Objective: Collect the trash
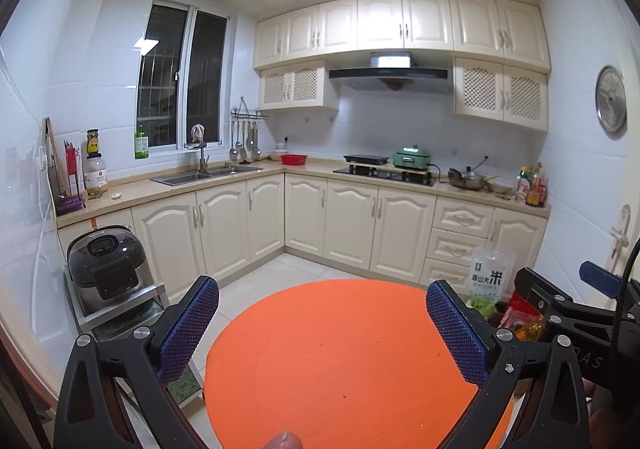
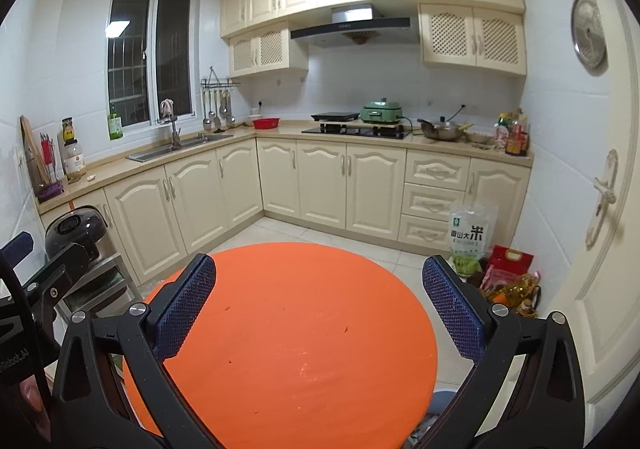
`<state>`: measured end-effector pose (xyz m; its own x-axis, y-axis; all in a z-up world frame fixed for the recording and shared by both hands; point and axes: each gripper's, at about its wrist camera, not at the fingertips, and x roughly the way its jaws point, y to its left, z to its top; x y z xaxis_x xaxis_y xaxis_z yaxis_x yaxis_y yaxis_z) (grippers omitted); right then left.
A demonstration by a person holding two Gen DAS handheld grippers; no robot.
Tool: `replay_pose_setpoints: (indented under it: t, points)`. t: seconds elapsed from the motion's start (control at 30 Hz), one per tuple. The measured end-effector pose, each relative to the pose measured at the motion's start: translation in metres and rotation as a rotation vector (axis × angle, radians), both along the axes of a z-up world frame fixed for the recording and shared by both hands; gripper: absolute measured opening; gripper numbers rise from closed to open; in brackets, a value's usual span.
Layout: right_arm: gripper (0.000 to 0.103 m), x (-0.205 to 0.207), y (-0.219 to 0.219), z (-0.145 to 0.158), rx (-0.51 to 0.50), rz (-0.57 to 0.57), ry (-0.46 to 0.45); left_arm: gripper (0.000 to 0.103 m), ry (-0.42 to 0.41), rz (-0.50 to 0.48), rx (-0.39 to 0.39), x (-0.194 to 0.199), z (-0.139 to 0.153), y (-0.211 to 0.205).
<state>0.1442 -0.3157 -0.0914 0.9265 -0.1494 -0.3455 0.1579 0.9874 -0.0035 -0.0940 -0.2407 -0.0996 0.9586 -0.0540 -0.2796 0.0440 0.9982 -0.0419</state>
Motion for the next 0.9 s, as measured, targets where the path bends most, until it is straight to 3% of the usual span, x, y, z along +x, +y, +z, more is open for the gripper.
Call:
replay_pose_setpoints:
  t: [0.9]
  points:
    - [0.103, 0.004, 0.009, 0.000, 0.002, 0.015, 0.018, 0.102, -0.018, 0.003, -0.023, 0.026, 0.011, 0.024]
